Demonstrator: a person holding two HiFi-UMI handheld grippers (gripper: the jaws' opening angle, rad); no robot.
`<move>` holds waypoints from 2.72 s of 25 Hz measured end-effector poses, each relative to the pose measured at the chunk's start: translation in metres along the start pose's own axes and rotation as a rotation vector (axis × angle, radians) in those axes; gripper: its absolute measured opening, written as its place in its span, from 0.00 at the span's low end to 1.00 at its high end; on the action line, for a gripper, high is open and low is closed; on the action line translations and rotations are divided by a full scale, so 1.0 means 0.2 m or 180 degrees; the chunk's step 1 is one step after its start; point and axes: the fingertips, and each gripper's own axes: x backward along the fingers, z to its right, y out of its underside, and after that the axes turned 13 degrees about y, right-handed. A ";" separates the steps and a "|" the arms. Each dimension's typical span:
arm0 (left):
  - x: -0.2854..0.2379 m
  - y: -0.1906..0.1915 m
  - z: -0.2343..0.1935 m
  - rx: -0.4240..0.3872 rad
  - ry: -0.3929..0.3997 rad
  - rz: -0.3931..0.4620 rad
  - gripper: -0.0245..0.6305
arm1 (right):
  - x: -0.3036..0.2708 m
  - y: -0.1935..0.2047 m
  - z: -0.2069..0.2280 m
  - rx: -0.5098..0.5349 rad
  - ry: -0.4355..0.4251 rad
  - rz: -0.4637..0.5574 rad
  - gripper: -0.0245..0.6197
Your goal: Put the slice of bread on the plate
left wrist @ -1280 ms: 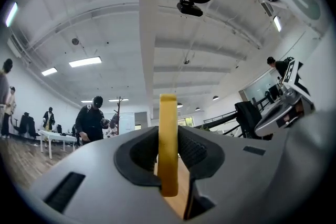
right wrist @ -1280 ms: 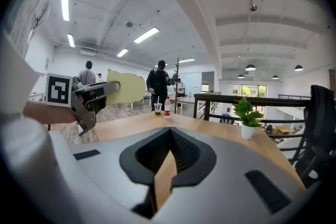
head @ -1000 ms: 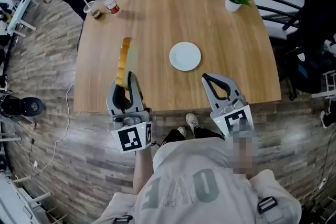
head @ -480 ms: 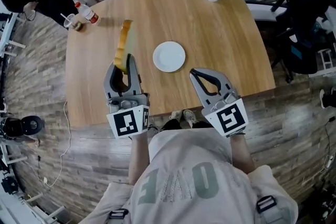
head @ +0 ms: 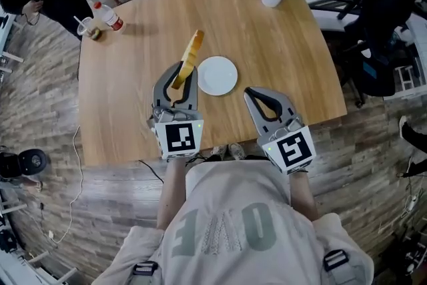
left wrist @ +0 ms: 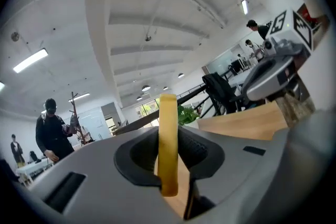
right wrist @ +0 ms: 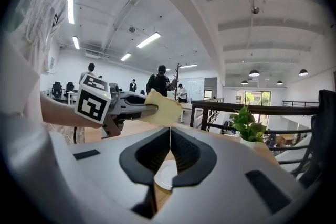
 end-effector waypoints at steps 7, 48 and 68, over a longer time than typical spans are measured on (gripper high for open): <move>-0.26 0.32 0.21 -0.0242 0.0666 -0.0697 0.18 | 0.01 0.06 0.03 0.0013 0.0188 -0.0185 0.07; -0.50 0.95 0.80 0.0128 0.2115 -0.1768 0.60 | 0.11 0.21 0.20 -0.0795 0.0545 -0.0460 0.07; -0.42 -0.03 0.04 0.0755 0.0777 0.0232 0.65 | -0.08 0.01 0.25 -0.0628 0.0341 -0.0082 0.07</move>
